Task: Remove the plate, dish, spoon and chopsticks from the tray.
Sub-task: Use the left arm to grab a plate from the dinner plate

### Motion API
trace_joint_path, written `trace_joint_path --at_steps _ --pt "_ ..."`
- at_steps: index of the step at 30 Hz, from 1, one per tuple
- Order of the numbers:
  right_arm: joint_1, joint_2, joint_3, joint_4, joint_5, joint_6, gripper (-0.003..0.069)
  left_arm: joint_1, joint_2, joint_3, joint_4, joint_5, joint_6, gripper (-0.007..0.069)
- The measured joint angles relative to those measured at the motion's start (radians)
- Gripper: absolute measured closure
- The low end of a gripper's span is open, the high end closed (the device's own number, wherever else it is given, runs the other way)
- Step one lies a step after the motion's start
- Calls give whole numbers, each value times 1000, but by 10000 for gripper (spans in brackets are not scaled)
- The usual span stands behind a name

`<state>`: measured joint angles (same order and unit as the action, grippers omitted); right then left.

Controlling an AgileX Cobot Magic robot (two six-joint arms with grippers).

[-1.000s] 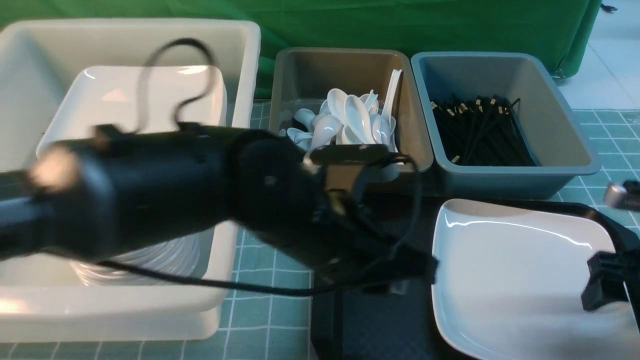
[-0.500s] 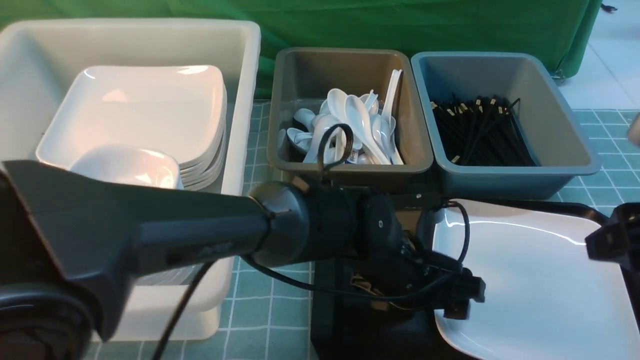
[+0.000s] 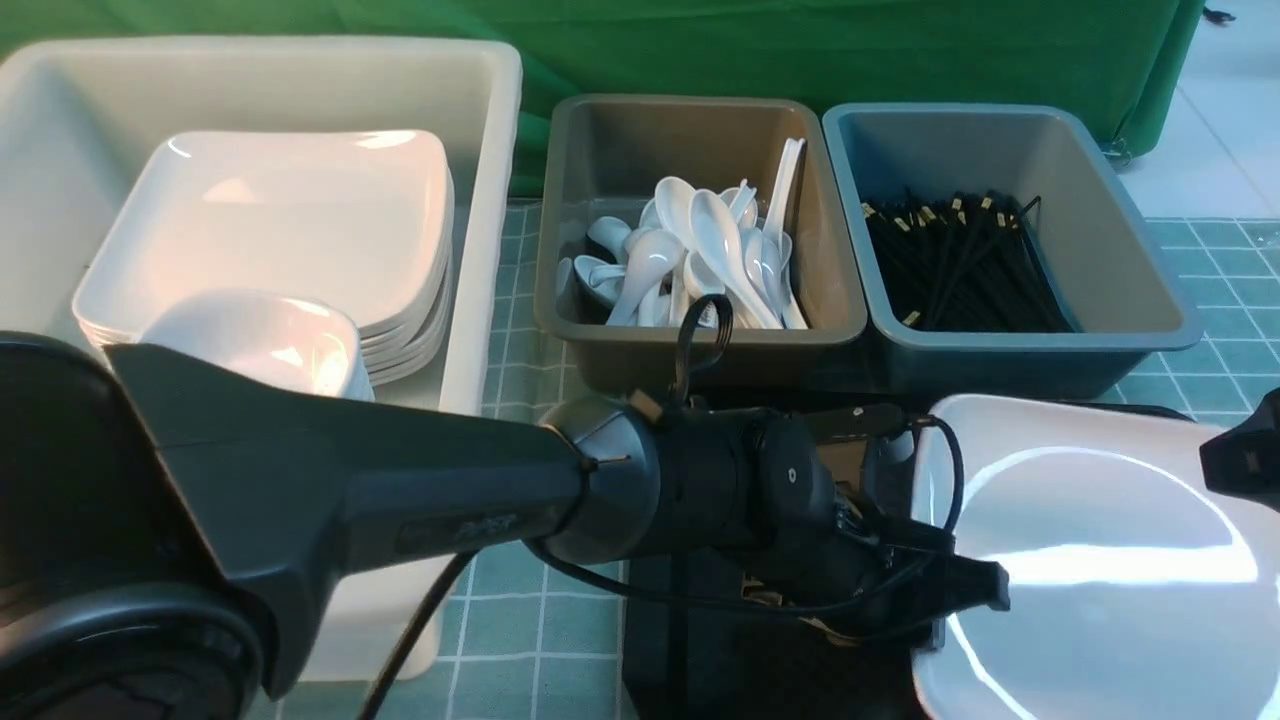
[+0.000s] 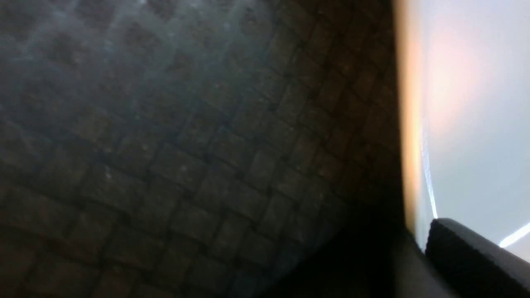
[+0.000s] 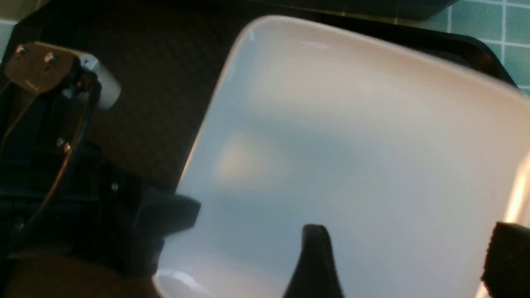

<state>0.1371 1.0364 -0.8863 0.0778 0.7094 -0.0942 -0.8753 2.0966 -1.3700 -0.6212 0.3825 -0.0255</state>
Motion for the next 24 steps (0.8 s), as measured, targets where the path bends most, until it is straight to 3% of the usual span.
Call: trace_joint_path --at_steps 12,24 --pt "0 0 0 -3 -9 -5 124 110 -180 9 98 173 0 608" --pt "0 0 0 -3 -13 -7 125 121 -339 10 234 233 11 615"
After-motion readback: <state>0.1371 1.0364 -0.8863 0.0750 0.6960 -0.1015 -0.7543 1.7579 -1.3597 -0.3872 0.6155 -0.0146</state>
